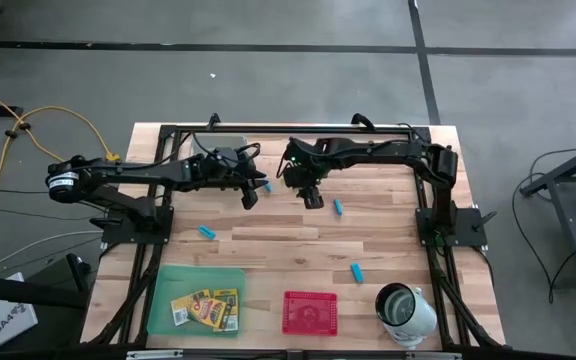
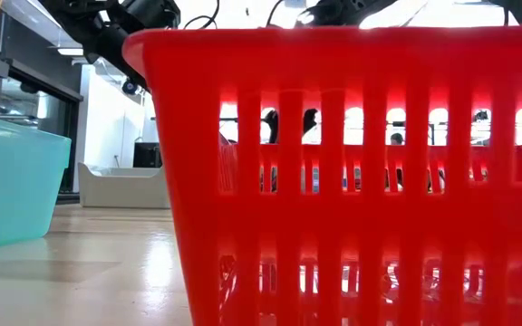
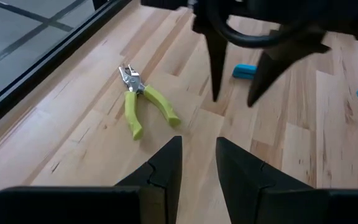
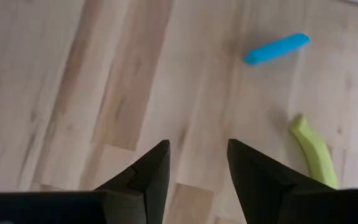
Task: Pick & Place School Supplies
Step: Put the green hole puncher into the gray bin
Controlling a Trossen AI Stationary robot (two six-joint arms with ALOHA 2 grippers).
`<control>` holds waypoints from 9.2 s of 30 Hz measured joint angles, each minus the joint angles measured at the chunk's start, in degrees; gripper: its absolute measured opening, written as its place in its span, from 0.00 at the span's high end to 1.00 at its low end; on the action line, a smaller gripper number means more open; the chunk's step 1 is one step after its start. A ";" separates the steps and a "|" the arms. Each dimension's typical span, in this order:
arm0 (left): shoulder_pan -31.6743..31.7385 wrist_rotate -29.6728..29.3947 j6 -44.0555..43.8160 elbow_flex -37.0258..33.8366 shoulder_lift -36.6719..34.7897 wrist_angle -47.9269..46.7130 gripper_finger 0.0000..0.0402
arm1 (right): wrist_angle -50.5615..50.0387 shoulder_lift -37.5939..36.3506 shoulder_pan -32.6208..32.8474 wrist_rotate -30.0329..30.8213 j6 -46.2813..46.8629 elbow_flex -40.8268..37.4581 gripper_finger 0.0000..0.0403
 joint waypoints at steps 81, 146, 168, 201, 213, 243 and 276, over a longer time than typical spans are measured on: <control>0.00 2.27 -0.07 -0.01 0.02 -0.44 0.76 | 0.14 -0.04 0.64 -0.06 -0.44 -0.02 0.62; 0.00 2.27 -1.60 -0.02 0.02 -0.48 0.76 | -13.35 3.76 -1.30 6.67 -8.46 10.29 0.78; -0.04 2.45 -1.60 -0.02 0.02 -0.47 0.76 | -12.17 3.78 -1.62 14.19 -6.68 10.27 0.77; -0.02 6.34 -3.37 -0.02 0.02 -0.48 0.76 | -10.67 4.05 -0.76 10.35 -15.76 10.25 0.76; -0.02 6.36 -2.95 -0.02 0.02 -0.47 0.76 | -11.48 5.62 -1.74 6.40 -16.82 10.23 0.57; -0.02 6.45 -3.17 -0.02 0.02 -0.68 0.76 | -6.08 9.79 -1.73 4.17 -13.05 10.25 0.59; -0.02 6.65 -3.15 -0.02 0.02 -0.74 0.76 | -6.28 14.43 -4.43 6.37 -9.61 10.25 0.59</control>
